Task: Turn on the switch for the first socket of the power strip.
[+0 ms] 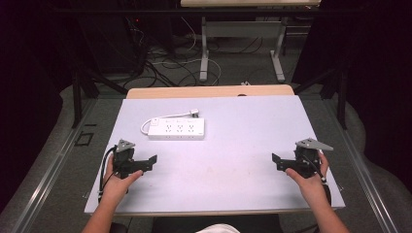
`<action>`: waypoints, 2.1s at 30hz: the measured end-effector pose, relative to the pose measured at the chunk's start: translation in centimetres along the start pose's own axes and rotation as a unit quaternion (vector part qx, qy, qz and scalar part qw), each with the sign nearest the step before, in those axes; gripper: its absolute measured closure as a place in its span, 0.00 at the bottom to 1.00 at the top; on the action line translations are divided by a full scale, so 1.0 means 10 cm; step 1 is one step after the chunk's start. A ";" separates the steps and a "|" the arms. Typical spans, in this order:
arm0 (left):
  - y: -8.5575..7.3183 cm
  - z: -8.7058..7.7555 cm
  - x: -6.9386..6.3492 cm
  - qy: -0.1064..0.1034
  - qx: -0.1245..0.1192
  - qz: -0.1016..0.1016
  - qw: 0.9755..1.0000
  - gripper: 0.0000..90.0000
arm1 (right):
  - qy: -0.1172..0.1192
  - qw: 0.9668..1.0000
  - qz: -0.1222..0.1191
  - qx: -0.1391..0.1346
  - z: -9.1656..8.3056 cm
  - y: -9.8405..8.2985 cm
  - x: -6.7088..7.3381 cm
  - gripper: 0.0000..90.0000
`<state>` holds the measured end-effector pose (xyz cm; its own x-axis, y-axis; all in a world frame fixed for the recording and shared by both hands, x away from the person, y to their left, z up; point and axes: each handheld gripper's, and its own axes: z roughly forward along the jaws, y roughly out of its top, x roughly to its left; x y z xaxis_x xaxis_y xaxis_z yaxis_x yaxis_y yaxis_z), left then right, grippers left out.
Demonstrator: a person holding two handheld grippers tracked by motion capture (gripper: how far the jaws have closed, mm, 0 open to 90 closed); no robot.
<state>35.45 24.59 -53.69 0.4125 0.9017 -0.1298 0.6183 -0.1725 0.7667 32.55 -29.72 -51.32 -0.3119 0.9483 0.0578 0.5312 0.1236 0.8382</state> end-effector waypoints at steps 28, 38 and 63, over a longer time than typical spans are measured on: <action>0.04 0.08 -0.20 -0.011 0.002 0.040 0.999 0.04 | 0.008 0.999 -0.040 0.018 0.13 -0.24 0.04 0.00; 0.11 0.08 -0.31 -0.010 -0.006 0.039 0.999 0.06 | 0.009 0.999 -0.041 0.023 0.15 -0.27 0.05 0.00; 0.29 0.14 -0.54 -0.028 -0.003 0.044 0.999 0.18 | 0.011 0.999 -0.039 0.023 0.16 -0.28 0.05 0.00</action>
<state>35.97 18.67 -51.65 0.5022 0.8594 -0.0963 0.5744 -0.2482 0.7800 32.17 -29.10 -54.54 -0.3702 0.9289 0.0052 0.5396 0.2105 0.8152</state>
